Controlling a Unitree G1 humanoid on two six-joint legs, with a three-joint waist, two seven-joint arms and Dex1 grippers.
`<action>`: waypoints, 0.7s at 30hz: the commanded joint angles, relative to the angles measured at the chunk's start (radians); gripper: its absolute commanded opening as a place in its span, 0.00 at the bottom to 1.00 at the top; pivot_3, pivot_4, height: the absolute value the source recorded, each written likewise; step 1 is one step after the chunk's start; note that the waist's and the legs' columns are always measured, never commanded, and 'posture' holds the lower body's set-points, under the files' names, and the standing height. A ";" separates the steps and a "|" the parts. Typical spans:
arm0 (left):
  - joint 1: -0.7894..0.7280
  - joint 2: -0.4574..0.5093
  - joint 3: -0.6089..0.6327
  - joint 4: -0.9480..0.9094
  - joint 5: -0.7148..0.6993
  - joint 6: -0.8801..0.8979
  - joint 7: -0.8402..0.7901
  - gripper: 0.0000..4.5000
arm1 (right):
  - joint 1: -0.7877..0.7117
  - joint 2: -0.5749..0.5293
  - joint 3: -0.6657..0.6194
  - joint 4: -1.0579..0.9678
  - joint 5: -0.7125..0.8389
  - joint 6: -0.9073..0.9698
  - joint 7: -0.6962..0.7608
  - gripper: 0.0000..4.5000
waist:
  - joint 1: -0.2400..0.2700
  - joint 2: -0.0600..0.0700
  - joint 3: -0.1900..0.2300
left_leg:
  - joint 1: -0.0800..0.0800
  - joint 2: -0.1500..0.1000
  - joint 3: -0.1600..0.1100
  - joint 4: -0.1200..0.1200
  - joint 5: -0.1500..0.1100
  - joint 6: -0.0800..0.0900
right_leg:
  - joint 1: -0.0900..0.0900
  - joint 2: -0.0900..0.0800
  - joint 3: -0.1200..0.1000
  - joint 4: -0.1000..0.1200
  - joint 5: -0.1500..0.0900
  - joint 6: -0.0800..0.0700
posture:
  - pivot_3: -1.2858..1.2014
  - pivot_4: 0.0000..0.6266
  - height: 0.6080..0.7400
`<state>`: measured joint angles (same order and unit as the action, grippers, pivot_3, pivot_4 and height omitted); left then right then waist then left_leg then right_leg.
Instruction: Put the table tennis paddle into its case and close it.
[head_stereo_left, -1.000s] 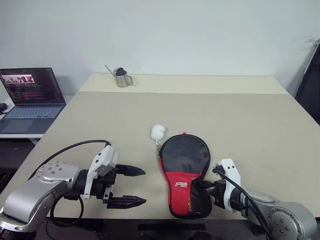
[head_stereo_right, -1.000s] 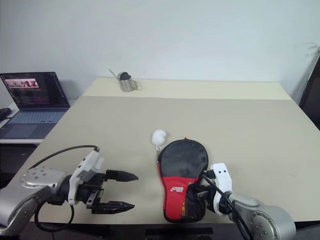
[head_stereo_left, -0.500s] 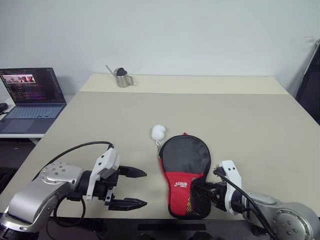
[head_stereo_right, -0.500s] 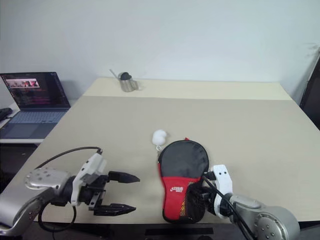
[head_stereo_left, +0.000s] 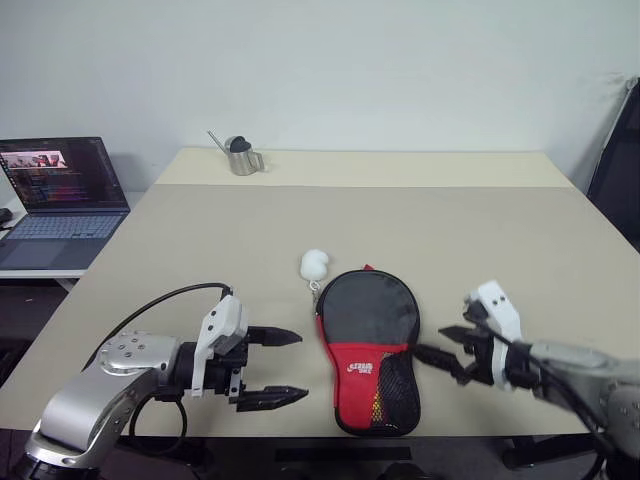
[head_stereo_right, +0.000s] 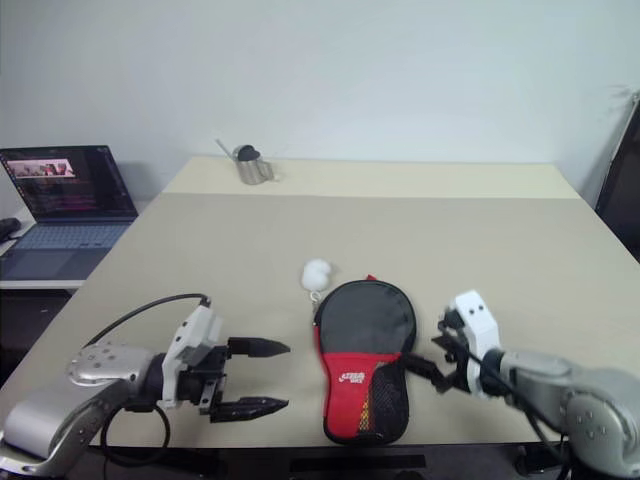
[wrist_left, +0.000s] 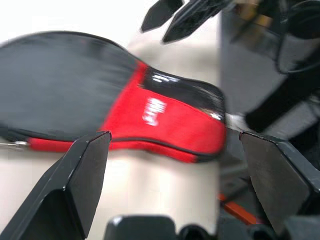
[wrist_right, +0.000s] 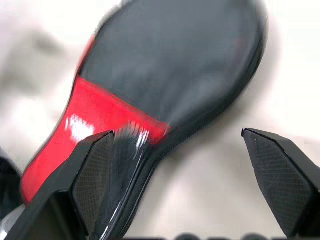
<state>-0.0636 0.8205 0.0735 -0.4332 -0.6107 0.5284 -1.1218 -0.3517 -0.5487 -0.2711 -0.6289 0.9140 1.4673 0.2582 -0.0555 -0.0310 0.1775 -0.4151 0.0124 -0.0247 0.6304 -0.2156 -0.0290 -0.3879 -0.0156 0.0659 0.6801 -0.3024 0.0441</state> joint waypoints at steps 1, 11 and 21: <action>0.000 -0.025 0.043 -0.018 0.005 -0.015 0.071 1.00 | -0.073 -0.025 0.127 0.062 -0.082 -0.184 0.108 0.99 | 0.001 0.000 0.000 | 0.000 0.000 -0.001 0.000 0.000 0.000 | 0.000 0.000 0.000 0.000 0.000 0.000 | 0.52 0.24 1.00; 0.004 -0.055 0.160 0.011 -0.039 0.038 0.216 1.00 | -0.161 0.044 0.412 0.309 -0.301 -0.613 0.381 0.99 | 0.003 0.000 0.000 | -0.001 0.000 -0.001 0.000 0.000 0.000 | 0.000 -0.001 -0.001 0.000 0.001 -0.001 | 0.52 0.24 1.00; -0.304 -0.135 0.102 0.228 0.128 0.030 0.454 1.00 | -0.141 0.112 0.515 0.475 -0.480 -0.804 0.431 0.99 | 0.026 -0.001 0.000 | 0.000 -0.002 -0.003 0.001 0.000 0.000 | 0.001 -0.002 -0.004 0.001 0.001 -0.001 | 0.52 0.24 1.00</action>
<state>-0.3348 0.6888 0.1827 -0.2322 -0.5132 0.5762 -0.7147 -0.4853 -0.4357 0.2524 -0.1476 0.4509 0.7020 0.6774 -0.0296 -0.0316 0.1775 -0.4159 0.0108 -0.0283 0.6329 -0.2155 -0.0291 -0.3869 -0.0172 0.0608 0.6815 -0.3010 0.0440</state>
